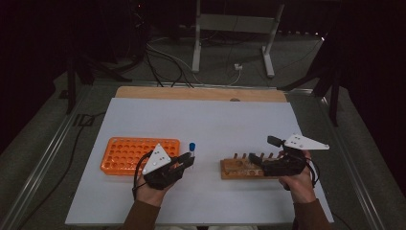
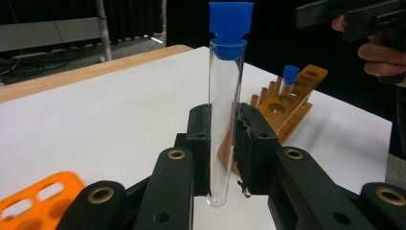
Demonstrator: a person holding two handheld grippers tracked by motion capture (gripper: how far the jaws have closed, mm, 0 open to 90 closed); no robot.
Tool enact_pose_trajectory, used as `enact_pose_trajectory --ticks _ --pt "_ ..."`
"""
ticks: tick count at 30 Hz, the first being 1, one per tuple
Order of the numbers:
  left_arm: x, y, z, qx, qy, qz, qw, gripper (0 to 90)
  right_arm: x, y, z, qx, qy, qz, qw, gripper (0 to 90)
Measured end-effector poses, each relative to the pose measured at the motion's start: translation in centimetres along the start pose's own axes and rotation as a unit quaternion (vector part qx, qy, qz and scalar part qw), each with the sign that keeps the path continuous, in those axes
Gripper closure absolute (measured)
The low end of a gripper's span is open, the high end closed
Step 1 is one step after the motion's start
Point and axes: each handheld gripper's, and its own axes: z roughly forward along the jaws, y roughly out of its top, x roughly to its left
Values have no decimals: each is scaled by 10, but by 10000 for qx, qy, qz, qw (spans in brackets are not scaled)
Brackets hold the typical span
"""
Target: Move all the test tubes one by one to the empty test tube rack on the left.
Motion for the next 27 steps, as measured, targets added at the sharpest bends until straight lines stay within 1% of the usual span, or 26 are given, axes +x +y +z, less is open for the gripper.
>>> enact_pose_trajectory --ticks 2,6,12,17,21,27 --pt "3 -1 -4 -4 46 -5 10000 781 0 0 0 2 -6 11 10000 0" --pt "8 0 -12 -95 143 -60 9998 782 -1 0 -1 -7 1 30 10000 0" --pt "15 0 -26 -146 360 -20 9992 781 -3 0 -3 -30 -6 46 10000 0" --pt "23 -5 -38 -172 479 -106 9986 781 -3 -1 -4 -37 -18 52 10000 0" --pt "29 -8 -47 -199 547 -182 9981 781 -5 -1 -6 -44 -26 68 10000 0" --pt "37 -10 -59 -217 633 -219 9975 781 -7 -1 -8 -62 -45 77 9999 0"
